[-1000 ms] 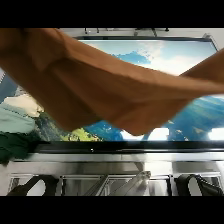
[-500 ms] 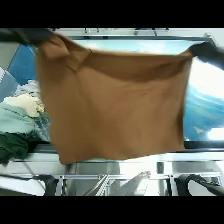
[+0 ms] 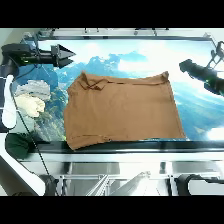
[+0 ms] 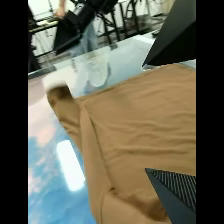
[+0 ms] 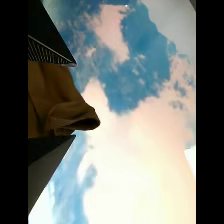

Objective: Fold the shirts.

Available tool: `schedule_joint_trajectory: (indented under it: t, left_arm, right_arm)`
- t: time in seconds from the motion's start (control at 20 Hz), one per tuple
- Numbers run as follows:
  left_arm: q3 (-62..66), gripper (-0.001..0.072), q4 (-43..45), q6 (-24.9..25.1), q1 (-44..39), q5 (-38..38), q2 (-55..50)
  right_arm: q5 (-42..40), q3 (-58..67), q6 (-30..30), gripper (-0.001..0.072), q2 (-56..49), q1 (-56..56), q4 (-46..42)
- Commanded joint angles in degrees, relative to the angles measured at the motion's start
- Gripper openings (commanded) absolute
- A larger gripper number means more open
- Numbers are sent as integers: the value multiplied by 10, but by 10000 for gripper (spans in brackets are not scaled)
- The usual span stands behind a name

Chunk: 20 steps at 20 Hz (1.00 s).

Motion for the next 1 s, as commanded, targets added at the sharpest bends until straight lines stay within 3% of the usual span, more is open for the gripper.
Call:
schedule_joint_trajectory:
  t: [0.0,0.1,0.15,0.25,0.3,0.35,0.55,0.95]
  left_arm:
    - [8,715,-7,-37,44,34,17]
    - [-64,620,7,-38,76,95,60]
    - [-107,618,25,-38,89,128,83]
    - [-229,619,41,-28,110,153,144]
    - [-299,620,42,-9,123,144,181]
    - [-362,619,44,8,134,132,213]
    - [-549,619,89,33,178,111,307]
    - [-668,619,144,40,254,94,381]
  right_arm:
    - [138,4,57,481,13,-80,-52]
    - [278,4,130,481,21,-160,-128]
    - [339,1,148,479,21,-196,-165]
    - [452,-26,146,467,21,-261,-212]
    - [497,-50,135,406,21,-288,-233]
    - [525,-79,128,404,21,-310,-249]
    - [519,-177,64,404,17,-327,-245]
    - [577,-204,64,403,-58,-281,-259]
